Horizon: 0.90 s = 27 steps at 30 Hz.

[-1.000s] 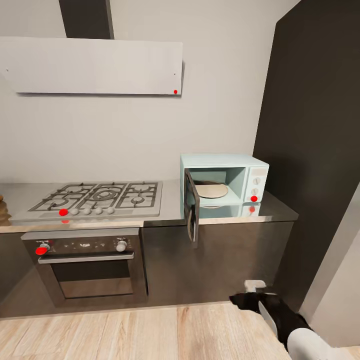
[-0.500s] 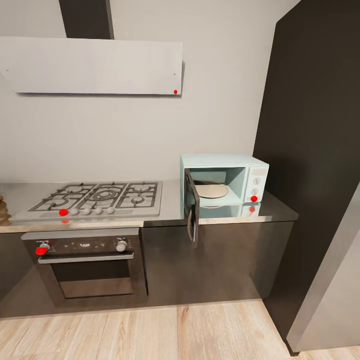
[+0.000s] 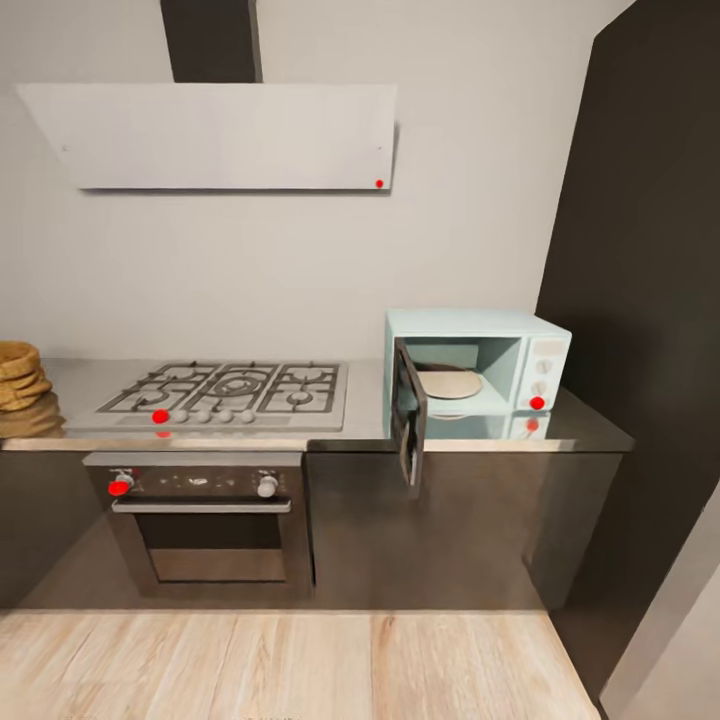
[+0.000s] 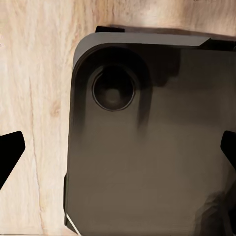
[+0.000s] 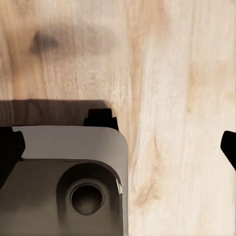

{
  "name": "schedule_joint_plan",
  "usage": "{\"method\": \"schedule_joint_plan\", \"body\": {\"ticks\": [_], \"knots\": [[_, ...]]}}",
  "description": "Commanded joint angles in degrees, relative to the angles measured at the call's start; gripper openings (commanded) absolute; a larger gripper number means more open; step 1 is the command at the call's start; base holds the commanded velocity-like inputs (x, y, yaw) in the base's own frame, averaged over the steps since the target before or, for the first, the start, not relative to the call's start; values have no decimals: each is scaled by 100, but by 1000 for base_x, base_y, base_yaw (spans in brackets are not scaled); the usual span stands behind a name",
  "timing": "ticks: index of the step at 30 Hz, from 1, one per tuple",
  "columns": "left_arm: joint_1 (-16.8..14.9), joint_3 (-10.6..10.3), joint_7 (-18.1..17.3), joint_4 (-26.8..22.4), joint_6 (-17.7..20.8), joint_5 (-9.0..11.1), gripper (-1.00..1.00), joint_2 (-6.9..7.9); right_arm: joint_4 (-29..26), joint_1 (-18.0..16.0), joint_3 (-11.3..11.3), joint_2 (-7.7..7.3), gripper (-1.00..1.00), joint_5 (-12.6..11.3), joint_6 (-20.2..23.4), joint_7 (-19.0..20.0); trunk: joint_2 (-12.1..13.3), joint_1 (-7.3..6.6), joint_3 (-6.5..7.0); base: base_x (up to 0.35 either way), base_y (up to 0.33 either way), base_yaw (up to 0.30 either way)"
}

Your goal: In the kitchen, take the popcorn bag from the countertop, put it into the microwave, and heat it until the popcorn is cooked so the cooked popcorn ends up inside the bag.

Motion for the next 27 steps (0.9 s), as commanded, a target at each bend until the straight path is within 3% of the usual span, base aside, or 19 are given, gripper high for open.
{"method": "schedule_joint_plan", "body": {"ticks": [1,3,6,11,19,27], "knots": [[-2,24,3,1,-15,98,100,-1,8,-6,-31,1,100,36,7,-7,-3,0,-5,0,0,267],[-2,95,2,1,-16,295,100,7,8,-6,-20,20,100,42,-22,-44,-3,0,-5,0,0,268],[-2,123,8,0,-16,434,100,4,8,-6,-7,84,100,75,-128,-236,-3,0,-5,0,0,268],[-2,130,9,0,-16,470,100,-1,8,-6,-3,205,100,364,-179,-391,-3,0,-5,0,0,268],[-2,129,8,5,-11,472,100,-1,8,-6,6,214,100,454,-182,-406,-3,0,0,0,0,272],[-2,131,9,8,-16,472,100,-1,8,-6,6,214,100,704,-181,-393,-3,0,17,0,0,274]]}}
